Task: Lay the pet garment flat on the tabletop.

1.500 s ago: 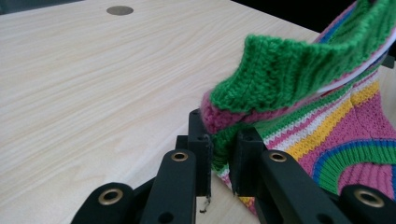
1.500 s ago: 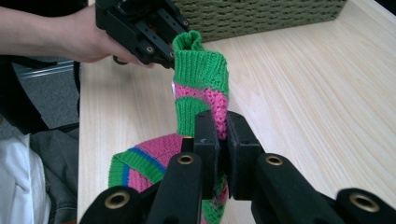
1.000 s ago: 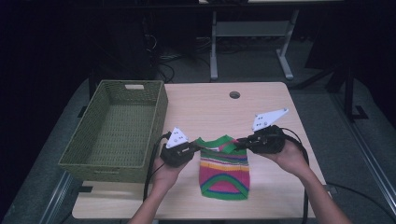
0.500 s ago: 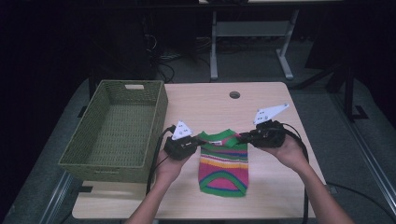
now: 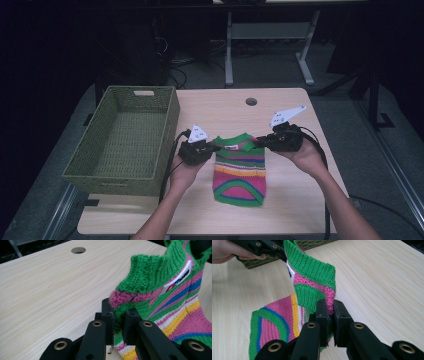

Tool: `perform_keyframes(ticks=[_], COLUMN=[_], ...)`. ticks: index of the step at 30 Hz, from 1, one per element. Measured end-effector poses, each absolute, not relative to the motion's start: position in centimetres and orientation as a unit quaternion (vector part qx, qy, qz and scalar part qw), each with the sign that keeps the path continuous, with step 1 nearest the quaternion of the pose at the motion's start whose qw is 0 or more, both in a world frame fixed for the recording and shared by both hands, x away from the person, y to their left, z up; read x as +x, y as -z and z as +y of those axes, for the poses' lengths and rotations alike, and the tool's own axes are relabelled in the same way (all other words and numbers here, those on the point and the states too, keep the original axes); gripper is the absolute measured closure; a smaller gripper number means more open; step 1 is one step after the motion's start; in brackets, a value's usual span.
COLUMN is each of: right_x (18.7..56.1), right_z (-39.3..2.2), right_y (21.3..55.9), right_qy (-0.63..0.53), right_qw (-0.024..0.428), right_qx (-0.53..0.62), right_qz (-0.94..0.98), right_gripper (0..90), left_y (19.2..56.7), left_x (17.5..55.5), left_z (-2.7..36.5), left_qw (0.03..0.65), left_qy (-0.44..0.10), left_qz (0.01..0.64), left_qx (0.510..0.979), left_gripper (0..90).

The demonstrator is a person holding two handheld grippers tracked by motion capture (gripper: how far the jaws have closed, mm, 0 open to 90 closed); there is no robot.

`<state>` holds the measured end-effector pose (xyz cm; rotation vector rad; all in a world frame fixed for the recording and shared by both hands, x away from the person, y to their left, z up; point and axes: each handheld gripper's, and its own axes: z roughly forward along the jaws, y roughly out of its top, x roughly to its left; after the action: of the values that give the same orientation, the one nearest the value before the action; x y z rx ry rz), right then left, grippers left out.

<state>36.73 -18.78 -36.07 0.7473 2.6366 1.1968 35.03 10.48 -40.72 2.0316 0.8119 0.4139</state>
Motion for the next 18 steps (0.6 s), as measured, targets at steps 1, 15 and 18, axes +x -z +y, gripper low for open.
perform_keyframes(ticks=[1, 15, 18], right_x=[36.9, 39.9, 40.3], right_z=[-18.8, -19.0, -18.9], right_y=[36.2, 38.1, 38.5], right_qy=[-0.398, -0.381, -0.378], right_qw=[0.076, 0.086, 0.084], right_qx=[0.250, 0.290, 0.300], right_qz=[0.879, 0.874, 0.872], right_gripper=[83.7, 83.7, 83.6], left_y=[40.8, 42.2, 42.3], left_x=[35.1, 36.7, 36.8], left_z=[10.4, 9.5, 9.4], left_qw=[0.441, 0.417, 0.414], left_qy=[-0.167, -0.162, -0.162], left_qz=[0.329, 0.355, 0.358], left_qx=[0.818, 0.821, 0.821], left_gripper=[81.8, 81.8, 81.7])
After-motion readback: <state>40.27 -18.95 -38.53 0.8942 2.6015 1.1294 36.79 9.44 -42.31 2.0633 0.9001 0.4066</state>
